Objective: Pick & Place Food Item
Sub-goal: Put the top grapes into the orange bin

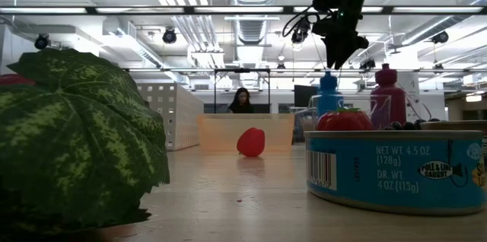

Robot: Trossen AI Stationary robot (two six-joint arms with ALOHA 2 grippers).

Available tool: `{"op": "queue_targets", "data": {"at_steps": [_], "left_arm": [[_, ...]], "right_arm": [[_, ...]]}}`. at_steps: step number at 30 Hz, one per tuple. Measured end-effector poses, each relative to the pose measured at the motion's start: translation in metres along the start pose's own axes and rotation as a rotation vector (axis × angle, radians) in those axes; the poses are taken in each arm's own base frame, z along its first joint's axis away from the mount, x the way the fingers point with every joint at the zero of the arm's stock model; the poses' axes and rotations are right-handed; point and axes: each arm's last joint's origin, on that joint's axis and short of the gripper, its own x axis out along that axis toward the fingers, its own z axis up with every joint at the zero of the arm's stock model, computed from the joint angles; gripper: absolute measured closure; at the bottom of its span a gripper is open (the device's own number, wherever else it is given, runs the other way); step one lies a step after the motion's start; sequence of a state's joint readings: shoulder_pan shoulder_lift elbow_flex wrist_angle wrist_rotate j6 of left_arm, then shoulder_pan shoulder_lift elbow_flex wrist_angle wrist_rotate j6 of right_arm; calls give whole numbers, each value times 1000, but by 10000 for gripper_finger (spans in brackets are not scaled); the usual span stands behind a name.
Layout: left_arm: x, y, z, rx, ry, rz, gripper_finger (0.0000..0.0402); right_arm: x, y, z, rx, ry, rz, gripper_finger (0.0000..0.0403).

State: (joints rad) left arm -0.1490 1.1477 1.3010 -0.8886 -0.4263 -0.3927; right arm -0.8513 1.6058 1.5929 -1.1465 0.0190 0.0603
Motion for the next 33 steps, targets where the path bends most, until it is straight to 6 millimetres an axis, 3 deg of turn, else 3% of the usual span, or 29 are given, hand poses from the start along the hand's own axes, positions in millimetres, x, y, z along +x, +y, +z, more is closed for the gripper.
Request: {"op": "queue_targets", "data": {"at_steps": [12,29,33], "left_arm": [[0,0,0,0,0,0,178],[0,0,0,-1,0,0,161],[0,0,0,-1,0,0,156]], "right_arm": [[0,0,0,-5,-2,-3,213],[0,0,6,42,-66,4,236],[-10,0,3,87,-75,9,244]]}}
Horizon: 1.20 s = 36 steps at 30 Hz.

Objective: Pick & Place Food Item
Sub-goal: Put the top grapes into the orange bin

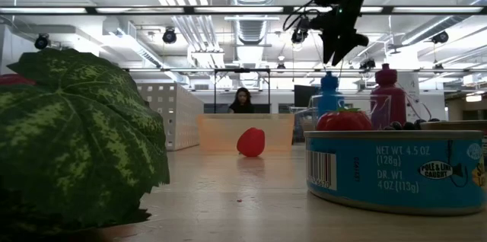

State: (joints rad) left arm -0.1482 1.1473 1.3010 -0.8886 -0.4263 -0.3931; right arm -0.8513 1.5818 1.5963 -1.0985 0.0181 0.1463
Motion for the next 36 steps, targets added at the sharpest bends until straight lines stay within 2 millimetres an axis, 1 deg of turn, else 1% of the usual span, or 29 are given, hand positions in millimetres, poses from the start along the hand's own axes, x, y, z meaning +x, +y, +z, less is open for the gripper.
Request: {"op": "queue_targets", "data": {"at_steps": [2,5,10,13,18,20,23,32,36], "left_arm": [[0,0,0,0,0,0,154],[0,0,0,0,0,0,151],[0,0,0,0,0,0,148],[0,0,0,0,0,0,152],[0,0,0,0,0,0,161],[0,0,0,0,0,0,165],[0,0,0,0,0,0,170],[0,0,0,0,0,0,179],[0,0,0,-1,0,0,182]], "right_arm": [[-10,0,-2,11,-24,4,248],[-30,-1,-9,49,-60,11,254],[-67,-5,-29,92,-91,19,262],[-85,-7,-43,120,-92,22,267],[-105,-7,-65,146,-48,22,276],[-107,-6,-72,159,-36,25,279],[-106,-6,-79,159,-24,25,283],[-89,-8,-100,155,46,8,285],[-81,-9,-105,155,33,11,281]]}}
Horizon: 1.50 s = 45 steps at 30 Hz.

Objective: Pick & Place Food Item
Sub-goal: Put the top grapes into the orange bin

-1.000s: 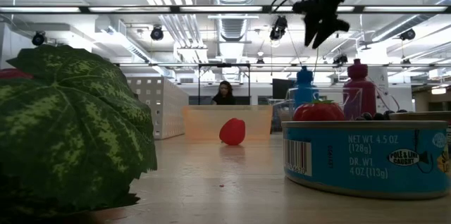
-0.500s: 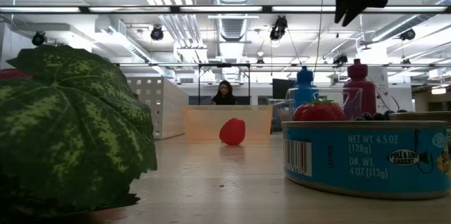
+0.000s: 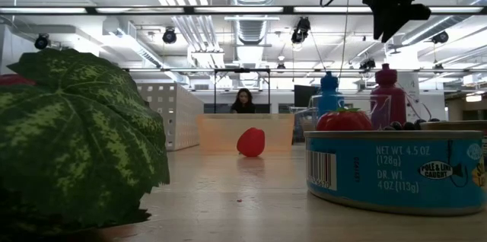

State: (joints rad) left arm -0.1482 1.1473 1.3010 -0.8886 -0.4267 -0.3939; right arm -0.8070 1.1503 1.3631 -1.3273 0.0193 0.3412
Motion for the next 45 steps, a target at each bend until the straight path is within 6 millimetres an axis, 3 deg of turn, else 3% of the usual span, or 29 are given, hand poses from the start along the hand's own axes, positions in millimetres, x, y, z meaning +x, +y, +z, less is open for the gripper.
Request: {"op": "queue_targets", "data": {"at_steps": [9,30,45], "left_arm": [[0,0,0,-7,0,0,171],[0,0,0,-7,0,0,149],[0,0,0,-6,0,0,169]], "right_arm": [[7,-2,-5,0,-31,11,276],[7,-1,-3,0,-48,17,304],[21,2,4,-53,9,17,248]]}}
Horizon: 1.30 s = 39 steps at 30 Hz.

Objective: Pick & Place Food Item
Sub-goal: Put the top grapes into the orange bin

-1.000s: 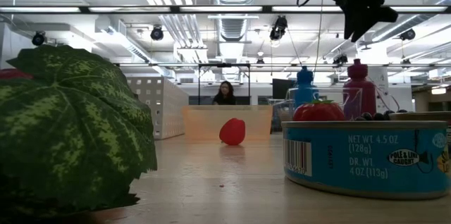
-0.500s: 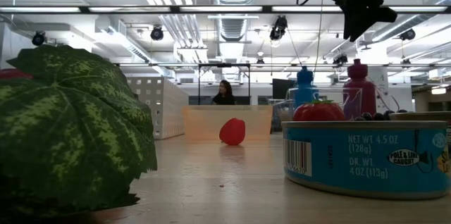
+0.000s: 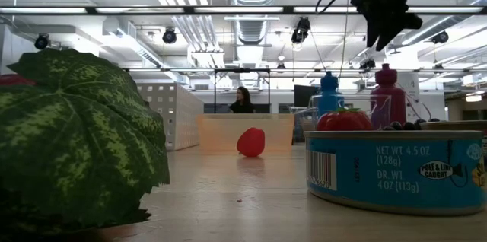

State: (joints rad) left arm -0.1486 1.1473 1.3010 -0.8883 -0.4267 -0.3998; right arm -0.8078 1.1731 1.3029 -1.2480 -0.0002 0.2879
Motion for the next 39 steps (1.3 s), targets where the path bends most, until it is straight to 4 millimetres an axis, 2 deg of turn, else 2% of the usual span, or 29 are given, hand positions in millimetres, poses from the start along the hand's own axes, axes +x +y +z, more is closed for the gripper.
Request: {"op": "queue_targets", "data": {"at_steps": [11,25,29,39], "left_arm": [[0,0,0,0,0,0,180],[0,0,0,0,0,0,166],[0,0,0,0,1,1,160],[0,0,0,0,1,1,148]], "right_arm": [[6,1,3,-7,21,-6,257],[-15,1,-9,-15,-55,27,287],[-21,9,-16,-67,-64,75,296],[-23,50,-35,-276,-18,198,321]]}}
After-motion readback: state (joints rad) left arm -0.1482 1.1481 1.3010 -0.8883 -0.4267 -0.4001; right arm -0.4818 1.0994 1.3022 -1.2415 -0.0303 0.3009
